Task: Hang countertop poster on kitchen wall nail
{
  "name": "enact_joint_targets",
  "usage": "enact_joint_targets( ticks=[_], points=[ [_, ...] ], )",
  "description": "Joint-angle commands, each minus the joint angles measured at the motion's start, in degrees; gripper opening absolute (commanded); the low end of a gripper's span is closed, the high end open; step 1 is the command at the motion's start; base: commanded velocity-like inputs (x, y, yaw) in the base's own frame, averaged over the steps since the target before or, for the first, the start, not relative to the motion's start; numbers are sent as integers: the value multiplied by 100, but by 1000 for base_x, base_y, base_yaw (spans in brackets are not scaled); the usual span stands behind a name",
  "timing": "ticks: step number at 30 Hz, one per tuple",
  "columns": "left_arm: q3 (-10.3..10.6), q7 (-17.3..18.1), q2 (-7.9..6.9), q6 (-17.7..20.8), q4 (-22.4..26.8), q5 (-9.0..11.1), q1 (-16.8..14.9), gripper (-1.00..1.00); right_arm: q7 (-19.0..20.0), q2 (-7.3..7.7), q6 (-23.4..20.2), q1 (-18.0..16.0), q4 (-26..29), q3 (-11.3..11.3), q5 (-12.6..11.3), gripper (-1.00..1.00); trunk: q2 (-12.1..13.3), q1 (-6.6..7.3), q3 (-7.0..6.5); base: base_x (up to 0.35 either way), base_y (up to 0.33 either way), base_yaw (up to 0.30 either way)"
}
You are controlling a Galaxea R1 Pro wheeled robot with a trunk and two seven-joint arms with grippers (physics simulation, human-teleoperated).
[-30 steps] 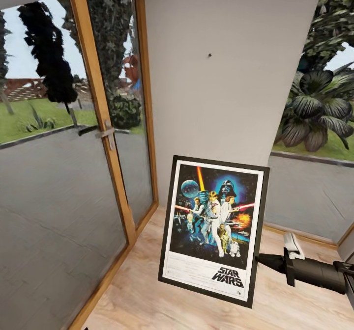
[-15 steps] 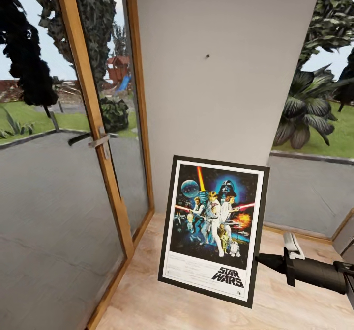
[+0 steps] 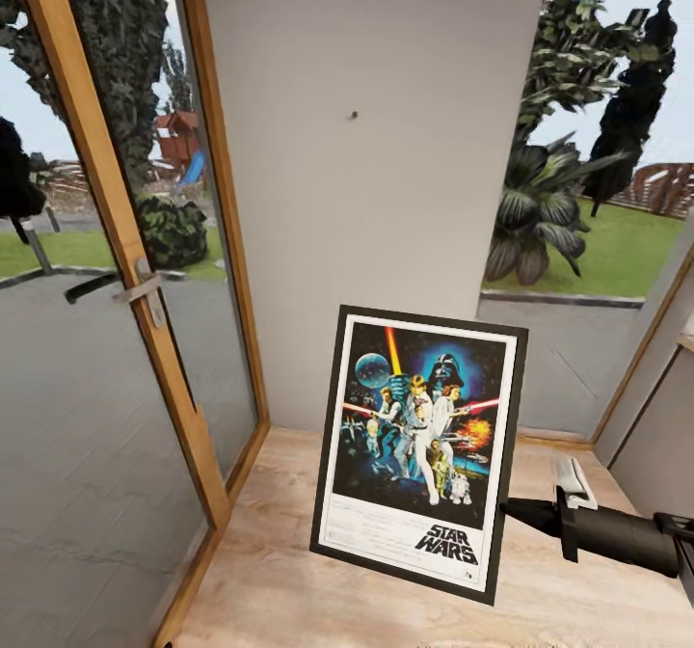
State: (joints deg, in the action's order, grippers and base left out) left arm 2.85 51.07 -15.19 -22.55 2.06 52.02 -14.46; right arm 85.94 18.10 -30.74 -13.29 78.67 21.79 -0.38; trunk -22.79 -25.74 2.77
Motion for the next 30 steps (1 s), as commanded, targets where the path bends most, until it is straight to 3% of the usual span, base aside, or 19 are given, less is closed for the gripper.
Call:
enact_joint_targets(
  ticks=[1,15,20,30],
  points=[
    [32,13,-2,-29,-4,28,-4,100,28,0,-73,-7,-1,1,-6,-100,-13,-4,9,0,0,-288],
    [31,9,-2,-30,-4,28,-4,100,28,0,-73,-7,-1,1,-6,-100,-13,-4,-45,0,0,-273],
    [35,9,-2,-22,-4,28,-4,100,28,0,-73,-7,-1,1,-6,-100,-13,-4,-49,23,0,-59],
    [48,9,-2,-17,-4,28,-4,100,28,0,-73,-7,-1,3,-6,-100,-13,-4,-49,315,0,-1]
  ],
)
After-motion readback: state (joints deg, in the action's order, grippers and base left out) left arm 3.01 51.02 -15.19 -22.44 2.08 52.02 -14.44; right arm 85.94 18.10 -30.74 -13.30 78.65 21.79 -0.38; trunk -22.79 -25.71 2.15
